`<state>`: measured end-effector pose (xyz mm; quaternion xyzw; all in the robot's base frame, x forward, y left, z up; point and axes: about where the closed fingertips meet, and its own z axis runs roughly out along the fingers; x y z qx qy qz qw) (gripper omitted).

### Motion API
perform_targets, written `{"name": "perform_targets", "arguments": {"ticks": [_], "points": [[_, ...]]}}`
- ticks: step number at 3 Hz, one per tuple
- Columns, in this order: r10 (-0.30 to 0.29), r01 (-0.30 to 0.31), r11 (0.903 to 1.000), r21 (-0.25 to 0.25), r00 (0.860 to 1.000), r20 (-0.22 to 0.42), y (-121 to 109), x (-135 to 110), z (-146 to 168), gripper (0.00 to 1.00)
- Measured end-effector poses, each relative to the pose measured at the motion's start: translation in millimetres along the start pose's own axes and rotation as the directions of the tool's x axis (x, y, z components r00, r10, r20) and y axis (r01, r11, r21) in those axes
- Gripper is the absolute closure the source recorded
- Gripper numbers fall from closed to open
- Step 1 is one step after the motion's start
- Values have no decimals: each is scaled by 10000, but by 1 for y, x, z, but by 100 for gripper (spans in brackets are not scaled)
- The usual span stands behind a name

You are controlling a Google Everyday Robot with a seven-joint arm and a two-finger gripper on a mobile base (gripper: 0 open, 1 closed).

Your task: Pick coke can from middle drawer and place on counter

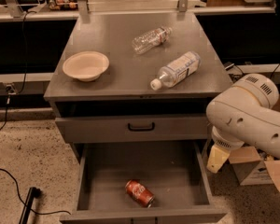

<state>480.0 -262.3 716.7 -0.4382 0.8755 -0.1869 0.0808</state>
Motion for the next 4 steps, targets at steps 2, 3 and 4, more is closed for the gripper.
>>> {"name": "perform_targets", "arguments": {"ticks": [2,3,4], "points": [[924,-698,9648,-2534,9927,781,39,-27,28,0],[1846,-1341,9440,-3014,9719,1458,102,-50,33,0],[2099,-1440,9402,-3088,9587,1918,123,-65,39,0]]}}
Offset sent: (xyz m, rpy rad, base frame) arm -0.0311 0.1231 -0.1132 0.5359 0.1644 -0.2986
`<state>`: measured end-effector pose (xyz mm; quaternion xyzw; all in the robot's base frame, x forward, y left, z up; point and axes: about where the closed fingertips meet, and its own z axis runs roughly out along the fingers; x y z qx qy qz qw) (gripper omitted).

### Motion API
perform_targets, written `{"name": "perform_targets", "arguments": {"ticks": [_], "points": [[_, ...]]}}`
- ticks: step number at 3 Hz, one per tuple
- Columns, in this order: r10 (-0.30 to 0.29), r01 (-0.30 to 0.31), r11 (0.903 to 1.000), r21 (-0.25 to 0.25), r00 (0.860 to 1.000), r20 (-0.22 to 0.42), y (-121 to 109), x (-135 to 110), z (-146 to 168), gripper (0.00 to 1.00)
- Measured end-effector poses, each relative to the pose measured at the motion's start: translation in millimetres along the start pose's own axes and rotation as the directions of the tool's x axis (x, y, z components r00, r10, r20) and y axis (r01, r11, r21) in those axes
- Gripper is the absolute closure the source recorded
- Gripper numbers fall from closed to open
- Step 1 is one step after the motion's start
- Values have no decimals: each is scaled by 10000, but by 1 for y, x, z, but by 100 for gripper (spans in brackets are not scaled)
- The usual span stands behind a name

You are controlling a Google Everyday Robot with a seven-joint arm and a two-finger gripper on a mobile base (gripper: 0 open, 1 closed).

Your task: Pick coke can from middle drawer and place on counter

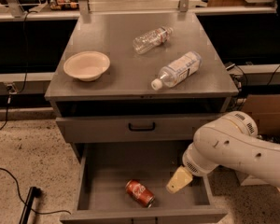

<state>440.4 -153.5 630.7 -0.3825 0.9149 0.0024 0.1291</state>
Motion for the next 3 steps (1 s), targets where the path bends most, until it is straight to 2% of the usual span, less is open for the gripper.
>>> {"name": "perform_targets", "arguments": {"ticks": [1,2,3], "points": [[-246,239,9973,-699,9996,-100,2,-4,16,0],[170,-154,9818,-1891,9998,70,30,-15,72,0],[900,-681,9734,-2189,9917,921,49,-42,113,0]]}}
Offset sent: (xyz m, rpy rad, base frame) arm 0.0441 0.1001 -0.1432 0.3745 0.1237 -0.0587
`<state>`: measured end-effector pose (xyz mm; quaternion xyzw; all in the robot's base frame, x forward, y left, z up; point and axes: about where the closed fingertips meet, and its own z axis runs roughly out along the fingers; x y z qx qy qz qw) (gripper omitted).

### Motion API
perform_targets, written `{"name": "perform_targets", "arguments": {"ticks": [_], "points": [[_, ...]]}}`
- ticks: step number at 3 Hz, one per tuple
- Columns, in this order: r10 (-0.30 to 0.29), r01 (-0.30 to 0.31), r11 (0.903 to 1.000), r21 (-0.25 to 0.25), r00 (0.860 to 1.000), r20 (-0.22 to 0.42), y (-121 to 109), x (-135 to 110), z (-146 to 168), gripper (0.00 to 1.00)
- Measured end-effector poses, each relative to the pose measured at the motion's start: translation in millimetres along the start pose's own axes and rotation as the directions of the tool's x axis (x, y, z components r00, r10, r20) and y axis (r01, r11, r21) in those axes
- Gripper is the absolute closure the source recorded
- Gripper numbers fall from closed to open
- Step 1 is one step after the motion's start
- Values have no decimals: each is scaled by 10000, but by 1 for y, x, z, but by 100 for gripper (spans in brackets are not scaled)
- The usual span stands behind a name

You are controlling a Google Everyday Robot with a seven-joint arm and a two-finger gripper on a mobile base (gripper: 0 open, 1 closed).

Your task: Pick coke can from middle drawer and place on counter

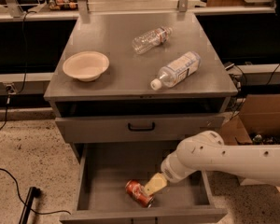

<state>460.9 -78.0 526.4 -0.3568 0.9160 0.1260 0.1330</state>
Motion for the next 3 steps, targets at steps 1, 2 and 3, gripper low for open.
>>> {"name": "perform_targets", "arguments": {"ticks": [1,2,3], "points": [[212,-194,9997,-174,9937,1104,6,-23,32,0],[202,-185,9997,-152,9925,1203,6,-26,31,0],[-40,23,9999,139,9921,1256,4,-21,49,0]]}}
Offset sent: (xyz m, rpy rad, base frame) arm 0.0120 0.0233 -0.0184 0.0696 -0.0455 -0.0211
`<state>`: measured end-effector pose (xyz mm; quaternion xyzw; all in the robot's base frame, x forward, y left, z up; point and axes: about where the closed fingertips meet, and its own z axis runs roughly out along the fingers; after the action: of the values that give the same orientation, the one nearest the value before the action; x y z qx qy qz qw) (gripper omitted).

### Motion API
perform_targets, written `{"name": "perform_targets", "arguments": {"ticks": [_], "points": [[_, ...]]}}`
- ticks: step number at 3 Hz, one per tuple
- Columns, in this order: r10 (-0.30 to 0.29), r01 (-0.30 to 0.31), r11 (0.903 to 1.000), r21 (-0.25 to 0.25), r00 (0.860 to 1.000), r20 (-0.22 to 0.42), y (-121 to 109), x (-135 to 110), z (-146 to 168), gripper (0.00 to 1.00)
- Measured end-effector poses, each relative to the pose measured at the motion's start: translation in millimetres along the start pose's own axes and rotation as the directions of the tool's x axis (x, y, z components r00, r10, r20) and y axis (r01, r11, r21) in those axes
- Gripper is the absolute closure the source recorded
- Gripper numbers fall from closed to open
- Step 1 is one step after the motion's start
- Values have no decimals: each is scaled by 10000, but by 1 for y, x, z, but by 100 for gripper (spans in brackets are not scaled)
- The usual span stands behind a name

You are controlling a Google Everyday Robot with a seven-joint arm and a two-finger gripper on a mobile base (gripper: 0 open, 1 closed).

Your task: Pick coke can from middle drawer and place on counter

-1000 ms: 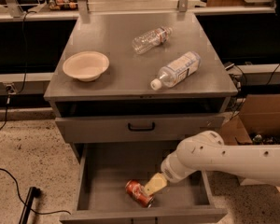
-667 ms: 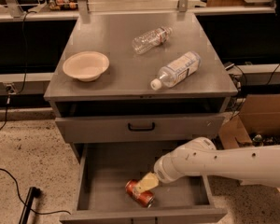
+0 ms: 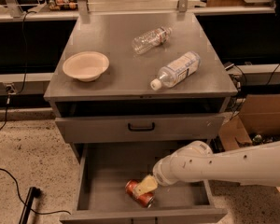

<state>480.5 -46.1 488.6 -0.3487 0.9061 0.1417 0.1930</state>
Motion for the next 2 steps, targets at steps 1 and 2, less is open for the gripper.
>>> {"name": "perform_targets", "arguments": {"ticks": [1,2], "points": [[-466,462,9982,388,9989,81,-10,3,19,0],[-736,734,9972,124,9971,178,-18,2,66,0]]}}
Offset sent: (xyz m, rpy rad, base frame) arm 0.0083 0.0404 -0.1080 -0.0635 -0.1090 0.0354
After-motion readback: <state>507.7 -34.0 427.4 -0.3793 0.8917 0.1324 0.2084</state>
